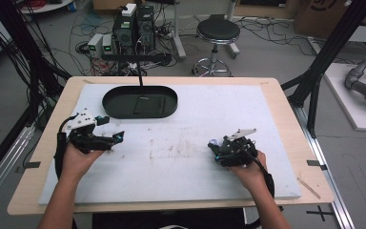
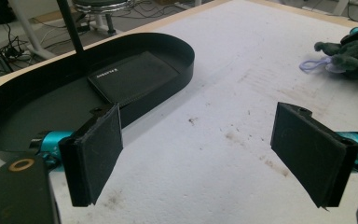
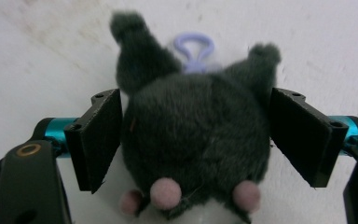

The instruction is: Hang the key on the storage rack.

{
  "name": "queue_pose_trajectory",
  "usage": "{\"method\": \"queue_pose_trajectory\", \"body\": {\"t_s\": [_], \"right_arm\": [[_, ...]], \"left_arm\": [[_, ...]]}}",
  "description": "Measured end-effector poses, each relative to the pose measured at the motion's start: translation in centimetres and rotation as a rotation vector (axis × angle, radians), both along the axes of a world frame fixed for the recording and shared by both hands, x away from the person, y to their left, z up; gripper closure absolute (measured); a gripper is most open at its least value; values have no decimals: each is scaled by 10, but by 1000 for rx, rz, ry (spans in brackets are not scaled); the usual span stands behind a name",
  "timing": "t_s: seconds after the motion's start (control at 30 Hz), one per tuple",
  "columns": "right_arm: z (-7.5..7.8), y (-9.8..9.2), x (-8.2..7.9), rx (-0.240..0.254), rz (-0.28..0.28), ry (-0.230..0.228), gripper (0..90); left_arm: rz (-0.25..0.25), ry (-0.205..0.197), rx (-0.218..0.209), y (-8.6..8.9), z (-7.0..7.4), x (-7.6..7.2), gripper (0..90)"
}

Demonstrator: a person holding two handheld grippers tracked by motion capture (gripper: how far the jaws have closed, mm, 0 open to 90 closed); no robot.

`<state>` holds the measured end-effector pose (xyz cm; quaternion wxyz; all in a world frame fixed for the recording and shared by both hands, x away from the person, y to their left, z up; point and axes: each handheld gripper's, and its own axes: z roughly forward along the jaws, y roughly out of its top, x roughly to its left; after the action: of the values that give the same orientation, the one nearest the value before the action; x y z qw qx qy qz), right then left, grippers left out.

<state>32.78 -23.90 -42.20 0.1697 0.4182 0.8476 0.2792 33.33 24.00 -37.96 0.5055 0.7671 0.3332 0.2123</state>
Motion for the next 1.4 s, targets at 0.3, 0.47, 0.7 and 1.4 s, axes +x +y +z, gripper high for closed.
{"method": "queue_pose_trajectory", "body": {"t_s": [0.3, 0.47, 0.7, 1.4], "right_arm": [[-3, 1, -1, -42, -2, 23, 338], [10, 0, 0, -7, 20, -26, 359], [42, 1, 9, 64, 36, -109, 359], [113, 57, 76, 129, 127, -156, 355]], "left_arm": [[-4, 1, 10, -1, 0, 0, 167], [2, 1, 5, -1, 0, -1, 166], [10, -4, 1, 3, 3, -3, 167], [35, -11, -15, 16, 5, -13, 166]]}}
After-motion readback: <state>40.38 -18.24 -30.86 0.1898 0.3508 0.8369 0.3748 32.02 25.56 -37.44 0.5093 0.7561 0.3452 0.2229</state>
